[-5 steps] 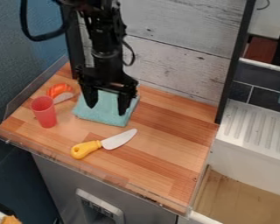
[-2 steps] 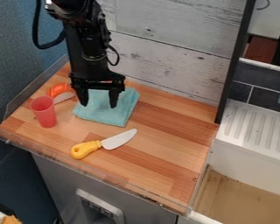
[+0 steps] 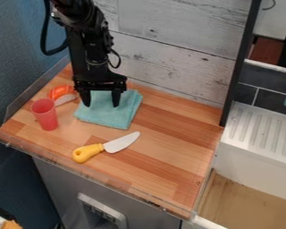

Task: Move the blue cloth to the bottom right of the table

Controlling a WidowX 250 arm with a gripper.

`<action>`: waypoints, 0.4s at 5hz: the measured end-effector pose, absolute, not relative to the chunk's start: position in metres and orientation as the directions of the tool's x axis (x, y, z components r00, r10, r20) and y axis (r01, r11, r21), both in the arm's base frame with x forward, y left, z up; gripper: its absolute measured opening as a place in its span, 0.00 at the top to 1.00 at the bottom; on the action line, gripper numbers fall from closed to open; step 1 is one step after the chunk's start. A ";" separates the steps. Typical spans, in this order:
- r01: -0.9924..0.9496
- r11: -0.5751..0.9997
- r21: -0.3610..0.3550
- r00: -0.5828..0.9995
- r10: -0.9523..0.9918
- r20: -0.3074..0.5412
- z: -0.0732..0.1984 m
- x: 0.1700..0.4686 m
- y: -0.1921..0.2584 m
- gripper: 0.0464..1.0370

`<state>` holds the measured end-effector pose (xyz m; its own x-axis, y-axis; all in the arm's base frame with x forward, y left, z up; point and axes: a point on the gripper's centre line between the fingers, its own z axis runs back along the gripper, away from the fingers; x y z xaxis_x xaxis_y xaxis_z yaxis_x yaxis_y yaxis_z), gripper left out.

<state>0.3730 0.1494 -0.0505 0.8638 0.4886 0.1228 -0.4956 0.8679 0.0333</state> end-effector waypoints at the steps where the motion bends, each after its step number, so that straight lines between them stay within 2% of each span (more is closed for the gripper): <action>1: -0.528 0.849 0.020 0.844 0.522 0.122 -0.063 0.379 0.150 0.04; 2: -0.534 0.846 0.006 0.840 0.529 0.122 -0.065 0.385 0.150 0.04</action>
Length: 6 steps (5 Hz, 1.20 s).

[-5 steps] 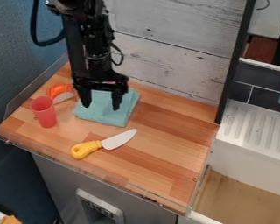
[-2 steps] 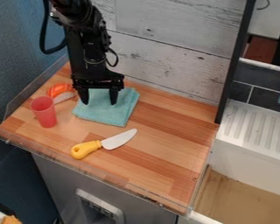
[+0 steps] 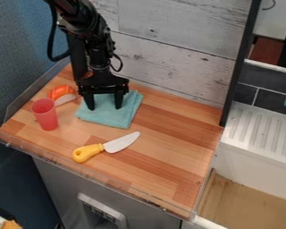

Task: Move the blue cloth to the bottom right of the table

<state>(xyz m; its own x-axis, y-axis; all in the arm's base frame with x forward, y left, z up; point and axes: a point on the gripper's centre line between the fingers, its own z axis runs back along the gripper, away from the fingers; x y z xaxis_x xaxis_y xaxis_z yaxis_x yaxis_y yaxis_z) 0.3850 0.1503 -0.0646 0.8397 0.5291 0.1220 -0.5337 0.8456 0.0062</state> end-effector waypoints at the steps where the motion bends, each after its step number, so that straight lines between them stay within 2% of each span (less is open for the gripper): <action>1: -0.532 0.847 -0.012 0.840 0.529 0.120 -0.066 0.389 0.140 0.04; 2: -0.498 0.867 -0.019 0.860 0.497 0.113 -0.068 0.390 0.123 0.04; 4: -0.338 0.940 -0.045 0.935 0.340 0.095 -0.069 0.388 0.044 0.04; 6: -0.236 0.969 -0.070 0.966 0.241 0.092 -0.068 0.392 -0.003 0.04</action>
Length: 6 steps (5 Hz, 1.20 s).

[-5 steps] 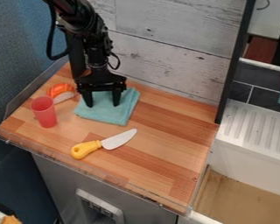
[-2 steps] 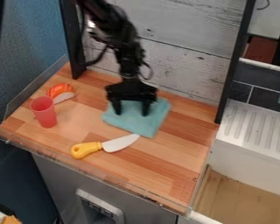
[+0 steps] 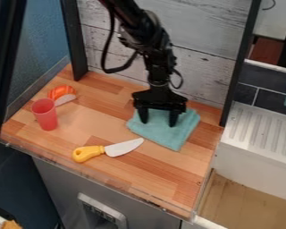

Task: Move the blue cloth to the bottom right of the table

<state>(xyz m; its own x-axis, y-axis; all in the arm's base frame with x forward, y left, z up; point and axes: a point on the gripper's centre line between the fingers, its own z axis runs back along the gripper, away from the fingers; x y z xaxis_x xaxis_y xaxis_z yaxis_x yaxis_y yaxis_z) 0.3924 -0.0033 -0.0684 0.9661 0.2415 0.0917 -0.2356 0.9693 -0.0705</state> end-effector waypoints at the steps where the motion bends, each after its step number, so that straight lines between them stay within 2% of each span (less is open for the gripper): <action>1: -0.173 0.982 -0.071 0.979 0.179 0.098 -0.070 0.383 -0.020 0.04; 3: -0.118 0.991 -0.066 0.990 0.122 0.069 -0.068 0.337 -0.041 0.04; 4: -0.101 0.993 -0.056 0.993 0.103 0.048 -0.066 0.304 -0.038 0.04; 6: -0.104 0.994 -0.016 0.993 0.105 0.055 -0.070 0.272 -0.022 0.04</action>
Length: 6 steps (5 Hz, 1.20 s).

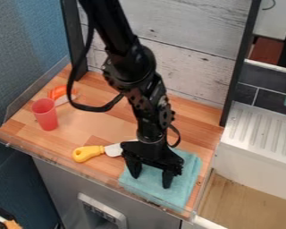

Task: Move the blue cloth to the bottom right of the table

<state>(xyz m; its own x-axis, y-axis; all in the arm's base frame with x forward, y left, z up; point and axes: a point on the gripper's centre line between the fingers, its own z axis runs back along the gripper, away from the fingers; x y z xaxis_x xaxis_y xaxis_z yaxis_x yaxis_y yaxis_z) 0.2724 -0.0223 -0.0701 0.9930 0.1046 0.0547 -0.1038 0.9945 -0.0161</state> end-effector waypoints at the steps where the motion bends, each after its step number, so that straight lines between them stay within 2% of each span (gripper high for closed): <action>1: -0.113 0.994 -0.008 0.992 0.114 0.050 -0.068 0.275 -0.021 0.04; 2: -0.140 0.990 -0.029 0.988 0.141 0.057 -0.062 0.284 -0.018 0.04; 3: -0.134 0.989 -0.060 0.985 0.139 0.099 -0.035 0.294 -0.019 0.04; 5: -0.105 0.987 -0.118 0.982 0.122 0.146 0.008 0.292 -0.011 0.04; 6: -0.096 0.990 -0.101 0.987 0.108 0.118 0.009 0.288 -0.004 0.04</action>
